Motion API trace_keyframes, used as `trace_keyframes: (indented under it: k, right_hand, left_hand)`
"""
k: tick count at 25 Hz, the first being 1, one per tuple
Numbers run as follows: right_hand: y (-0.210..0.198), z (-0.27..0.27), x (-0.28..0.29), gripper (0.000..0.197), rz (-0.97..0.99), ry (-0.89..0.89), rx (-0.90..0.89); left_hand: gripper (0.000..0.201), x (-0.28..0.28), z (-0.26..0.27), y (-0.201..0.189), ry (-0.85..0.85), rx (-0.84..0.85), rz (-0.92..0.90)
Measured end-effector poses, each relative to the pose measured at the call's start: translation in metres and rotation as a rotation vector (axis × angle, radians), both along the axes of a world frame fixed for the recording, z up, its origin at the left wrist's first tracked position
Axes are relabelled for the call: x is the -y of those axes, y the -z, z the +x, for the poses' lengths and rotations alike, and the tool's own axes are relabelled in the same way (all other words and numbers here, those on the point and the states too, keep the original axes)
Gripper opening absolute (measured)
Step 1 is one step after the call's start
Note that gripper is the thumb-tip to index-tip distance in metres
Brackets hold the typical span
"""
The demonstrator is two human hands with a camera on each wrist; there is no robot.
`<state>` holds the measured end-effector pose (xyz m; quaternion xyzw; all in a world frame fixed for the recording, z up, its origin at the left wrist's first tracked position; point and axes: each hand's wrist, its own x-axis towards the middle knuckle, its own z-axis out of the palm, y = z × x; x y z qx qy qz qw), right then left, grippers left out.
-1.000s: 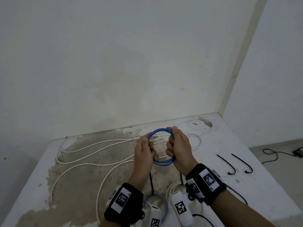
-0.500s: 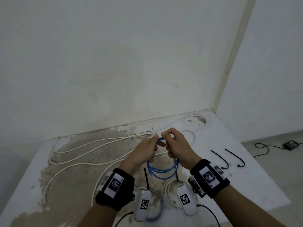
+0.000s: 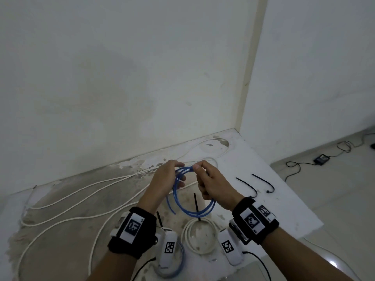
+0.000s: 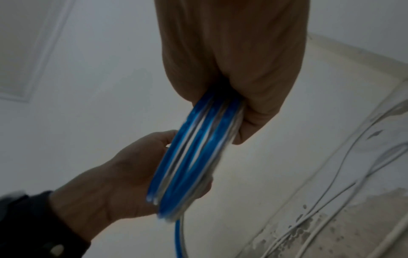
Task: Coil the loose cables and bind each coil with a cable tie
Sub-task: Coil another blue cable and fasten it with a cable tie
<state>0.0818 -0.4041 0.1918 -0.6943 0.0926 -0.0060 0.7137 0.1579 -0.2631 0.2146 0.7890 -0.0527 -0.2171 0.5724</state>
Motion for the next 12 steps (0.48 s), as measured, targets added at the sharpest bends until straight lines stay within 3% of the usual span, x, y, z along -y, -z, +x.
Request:
trace_keyframes:
  k: [2,3,5,8,10,12]
  right_hand:
    - [0.003,-0.003,0.004,0.023,-0.046,-0.004,-0.018]
    - [0.005,-0.004,0.007,0.023,-0.058,0.012,-0.026]
    - [0.011,-0.005,0.013,0.023,-0.064,0.049,-0.046]
    - [0.019,-0.009,0.019,0.024,-0.067,0.045,-0.056]
    - [0.021,-0.012,0.021,0.024,-0.056,0.03,-0.06]
    - [0.02,-0.012,0.023,0.024,-0.032,0.023,-0.055]
  left_hand:
    - [0.037,0.006,0.002,0.002,0.153,0.16,0.141]
    - [0.041,0.011,0.0,0.004,0.231,0.156,0.175]
    - [0.048,0.018,-0.007,0.01,0.293,-0.001,0.154]
    - [0.039,0.024,-0.012,0.013,0.231,-0.363,-0.062]
    - [0.036,0.027,-0.01,0.014,0.25,-0.451,-0.102]
    - [0.038,0.031,-0.007,0.019,0.272,-0.409,-0.085]
